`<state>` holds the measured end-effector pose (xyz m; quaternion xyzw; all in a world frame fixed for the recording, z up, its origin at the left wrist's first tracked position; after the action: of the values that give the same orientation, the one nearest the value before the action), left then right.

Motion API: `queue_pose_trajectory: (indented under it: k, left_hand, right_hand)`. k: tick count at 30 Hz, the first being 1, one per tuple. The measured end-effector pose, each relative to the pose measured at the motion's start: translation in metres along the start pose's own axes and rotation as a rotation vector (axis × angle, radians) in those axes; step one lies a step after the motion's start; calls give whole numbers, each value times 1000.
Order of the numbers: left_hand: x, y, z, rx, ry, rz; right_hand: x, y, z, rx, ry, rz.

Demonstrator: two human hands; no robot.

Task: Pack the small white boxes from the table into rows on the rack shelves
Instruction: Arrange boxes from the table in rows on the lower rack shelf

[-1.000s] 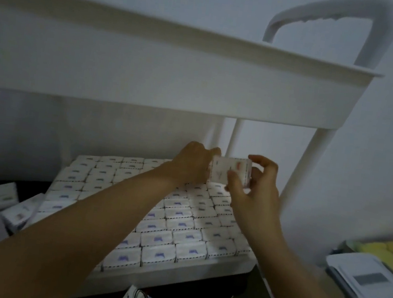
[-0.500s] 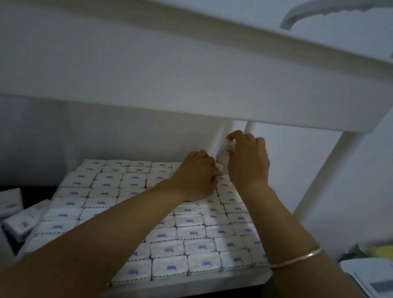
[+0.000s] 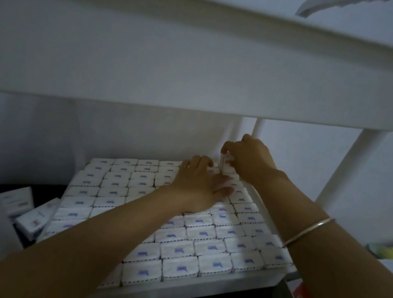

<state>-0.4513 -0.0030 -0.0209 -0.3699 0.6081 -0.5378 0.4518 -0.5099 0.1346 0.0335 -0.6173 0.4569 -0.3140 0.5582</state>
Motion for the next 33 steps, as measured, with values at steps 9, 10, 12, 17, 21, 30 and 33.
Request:
queue_pose_trajectory:
  k: [9, 10, 12, 17, 21, 30, 33]
  left_hand:
    - [1, 11, -1, 163, -61, 21]
    - [1, 10, 1, 147, -54, 49]
    - [0, 4, 11, 67, -31, 171]
    - [-2, -17, 81, -199, 70, 333]
    - [3, -27, 168, -180, 83, 354]
    - [45, -28, 333, -261, -208, 332]
    - [71, -28, 378, -315, -328, 247]
  right_hand:
    - [5, 15, 9, 287, 24, 23]
    - [6, 14, 12, 288, 39, -1]
    - [9, 10, 21, 261, 43, -47]
    - [34, -8, 61, 109, -106, -57]
    - [85, -34, 105, -102, -293, -25]
    - [202, -66, 202, -76, -584, -276]
    - [237, -60, 218, -38, -651, -325]
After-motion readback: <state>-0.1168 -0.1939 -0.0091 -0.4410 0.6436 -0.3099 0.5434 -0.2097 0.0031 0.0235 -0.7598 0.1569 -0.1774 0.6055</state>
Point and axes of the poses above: each hand's wrist, its own z-axis away from the middle knuckle, its own y-axis out of the palm, x = y × z, the point moved 1 cm from there along -z, towards the middle knuckle, and after that the axes turned 7 degrees about x, right-handed, at the moved point
